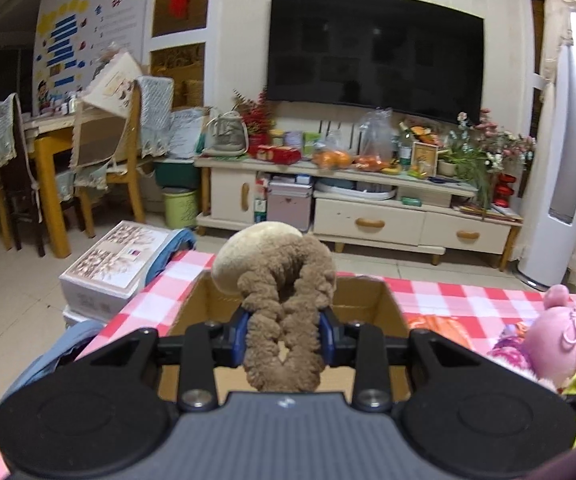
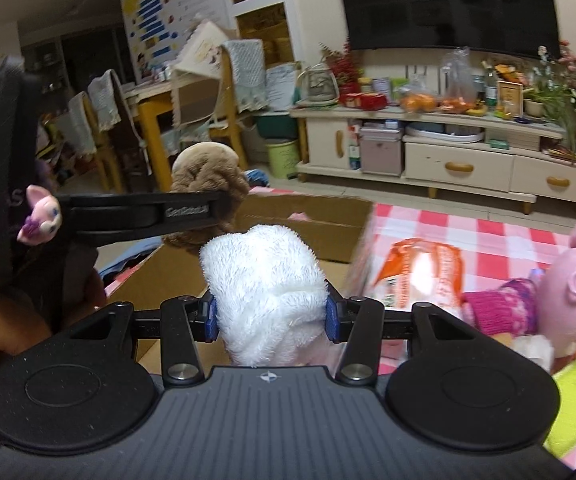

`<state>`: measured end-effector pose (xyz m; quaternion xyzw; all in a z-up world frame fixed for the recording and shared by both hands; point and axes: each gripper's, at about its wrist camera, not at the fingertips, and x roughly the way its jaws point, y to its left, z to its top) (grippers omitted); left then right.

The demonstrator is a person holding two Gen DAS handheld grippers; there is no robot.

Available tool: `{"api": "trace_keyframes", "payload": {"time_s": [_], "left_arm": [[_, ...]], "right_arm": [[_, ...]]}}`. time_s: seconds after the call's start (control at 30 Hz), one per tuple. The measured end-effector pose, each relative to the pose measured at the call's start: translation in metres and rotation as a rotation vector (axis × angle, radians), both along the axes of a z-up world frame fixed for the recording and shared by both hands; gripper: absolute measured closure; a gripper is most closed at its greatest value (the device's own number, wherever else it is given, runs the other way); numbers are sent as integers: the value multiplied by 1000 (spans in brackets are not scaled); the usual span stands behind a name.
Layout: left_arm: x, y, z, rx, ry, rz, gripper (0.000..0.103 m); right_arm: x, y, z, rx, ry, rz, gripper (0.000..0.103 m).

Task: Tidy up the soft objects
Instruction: 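Carry both held items over the cardboard box and open both tools, then move both open tools back to the pile of soft toys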

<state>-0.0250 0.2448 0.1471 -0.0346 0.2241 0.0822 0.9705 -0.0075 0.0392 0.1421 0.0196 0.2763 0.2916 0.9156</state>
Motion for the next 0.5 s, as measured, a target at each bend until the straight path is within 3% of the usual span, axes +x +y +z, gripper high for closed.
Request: {"api": "trace_keyframes", "payload": {"time_s": [0.17, 0.23, 0.5], "left_arm": [[0, 7, -4, 12, 31, 36, 54], [-1, 8, -4, 16, 34, 39, 37], [-3, 3, 2, 51, 11, 41, 19]], "right_arm": [[-2, 29, -7, -34, 0, 31, 35], [-10, 31, -6, -40, -11, 32, 4], [-25, 23, -3, -83, -79, 9, 2]]}}
